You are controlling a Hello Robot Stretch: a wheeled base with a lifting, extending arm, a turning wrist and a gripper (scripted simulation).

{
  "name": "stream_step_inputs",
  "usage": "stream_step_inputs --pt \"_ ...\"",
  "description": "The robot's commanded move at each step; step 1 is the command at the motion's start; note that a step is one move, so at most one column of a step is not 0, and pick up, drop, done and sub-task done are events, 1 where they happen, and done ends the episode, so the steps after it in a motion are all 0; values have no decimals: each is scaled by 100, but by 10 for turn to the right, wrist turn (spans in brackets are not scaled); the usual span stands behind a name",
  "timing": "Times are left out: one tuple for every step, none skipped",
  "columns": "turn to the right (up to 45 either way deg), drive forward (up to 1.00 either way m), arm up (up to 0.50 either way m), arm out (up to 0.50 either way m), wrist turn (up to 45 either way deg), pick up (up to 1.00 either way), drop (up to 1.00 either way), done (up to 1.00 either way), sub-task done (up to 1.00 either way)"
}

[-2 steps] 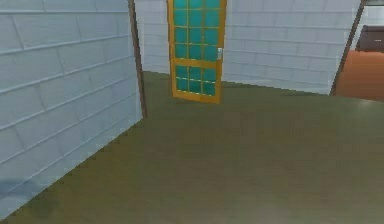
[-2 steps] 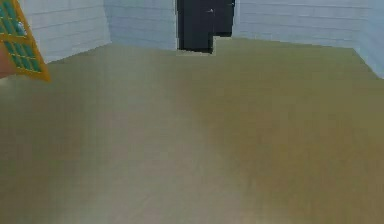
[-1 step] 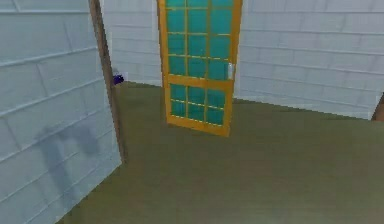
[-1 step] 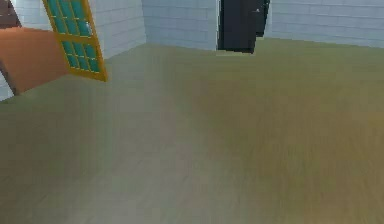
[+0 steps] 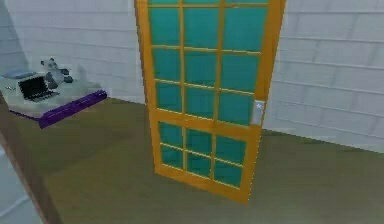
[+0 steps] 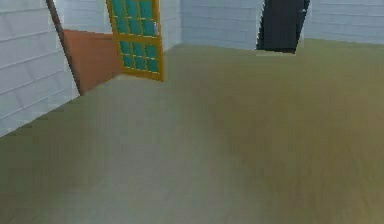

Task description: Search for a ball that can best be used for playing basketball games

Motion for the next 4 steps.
stream_step_inputs --pt "0 95 0 0 0 0 0 0 0" --pt "-450 0 0 0 0 0 0 0 0" --pt "-210 0 0 0 0 0 0 0 0" --pt "0 45 0 0 0 0 0 0 0"
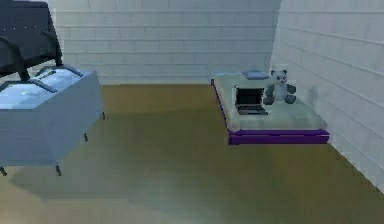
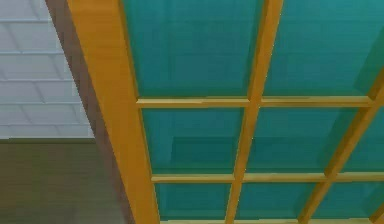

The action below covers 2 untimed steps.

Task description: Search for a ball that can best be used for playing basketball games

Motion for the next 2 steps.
stream_step_inputs --pt "0 30 0 0 0 0 0 0 0" --pt "-450 0 0 0 0 0 0 0 0"
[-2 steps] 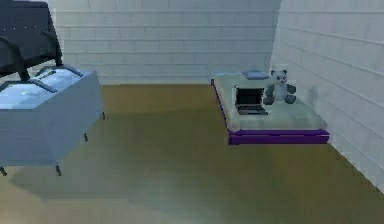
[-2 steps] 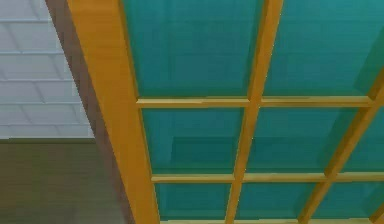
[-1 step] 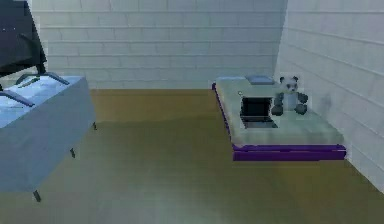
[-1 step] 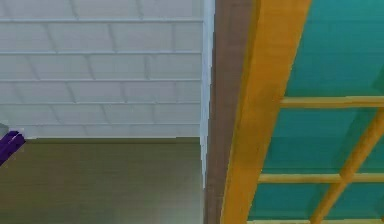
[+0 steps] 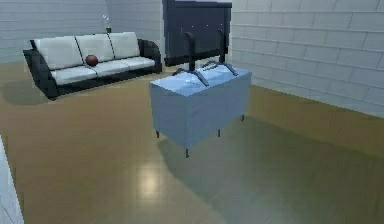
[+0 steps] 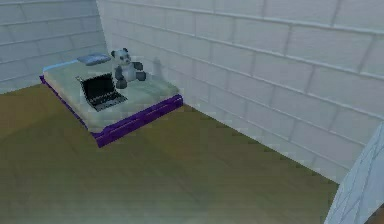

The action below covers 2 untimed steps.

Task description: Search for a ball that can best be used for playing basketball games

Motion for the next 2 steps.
stream_step_inputs --pt "-150 0 0 0 0 0 0 0 0" --pt "0 35 0 0 0 0 0 0 0"
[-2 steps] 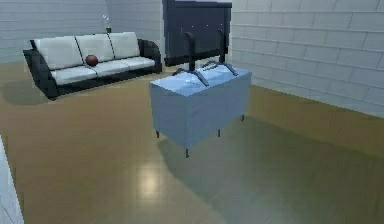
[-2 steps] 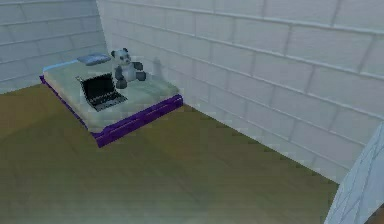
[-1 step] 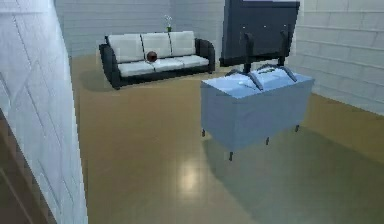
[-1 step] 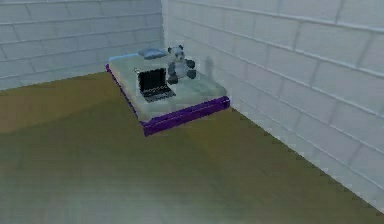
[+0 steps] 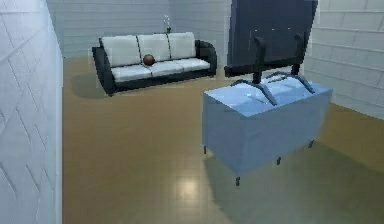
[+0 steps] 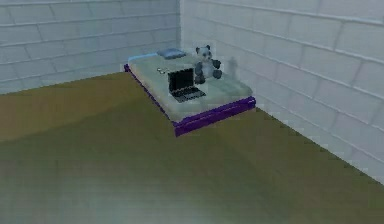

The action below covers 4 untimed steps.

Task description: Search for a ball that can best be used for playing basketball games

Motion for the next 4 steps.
stream_step_inputs --pt "-120 0 0 0 0 0 0 0 0" --pt "-30 0 0 0 0 0 0 0 0" --pt "450 0 0 0 0 0 0 0 0" --pt "270 0 0 0 0 0 0 0 0"
